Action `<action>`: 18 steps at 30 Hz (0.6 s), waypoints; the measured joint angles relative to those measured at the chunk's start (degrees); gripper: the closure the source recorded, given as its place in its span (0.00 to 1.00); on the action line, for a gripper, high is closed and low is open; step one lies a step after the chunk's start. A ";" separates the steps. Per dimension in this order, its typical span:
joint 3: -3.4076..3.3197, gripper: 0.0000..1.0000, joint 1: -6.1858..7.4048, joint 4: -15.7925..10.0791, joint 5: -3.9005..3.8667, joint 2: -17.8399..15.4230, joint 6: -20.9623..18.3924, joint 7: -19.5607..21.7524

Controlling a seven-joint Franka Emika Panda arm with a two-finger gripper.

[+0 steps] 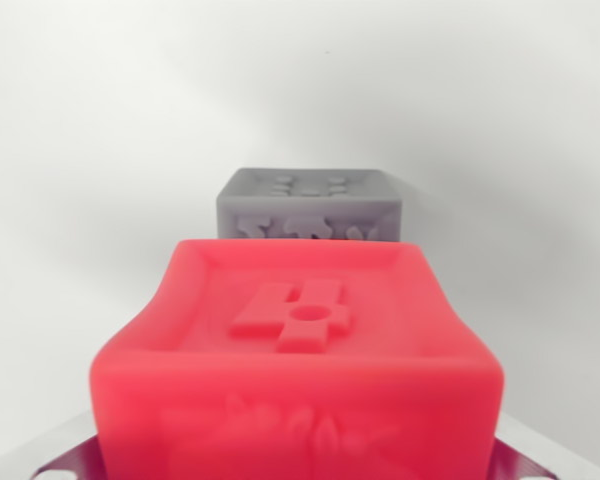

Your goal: Destack cube

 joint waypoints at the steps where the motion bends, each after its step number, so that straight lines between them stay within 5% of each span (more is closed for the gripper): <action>1: 0.02 1.00 0.00 -0.01 0.08 -0.16 -0.15 -0.06; 18: 0.44 1.00 -0.02 -0.13 2.78 -5.87 -5.48 -2.00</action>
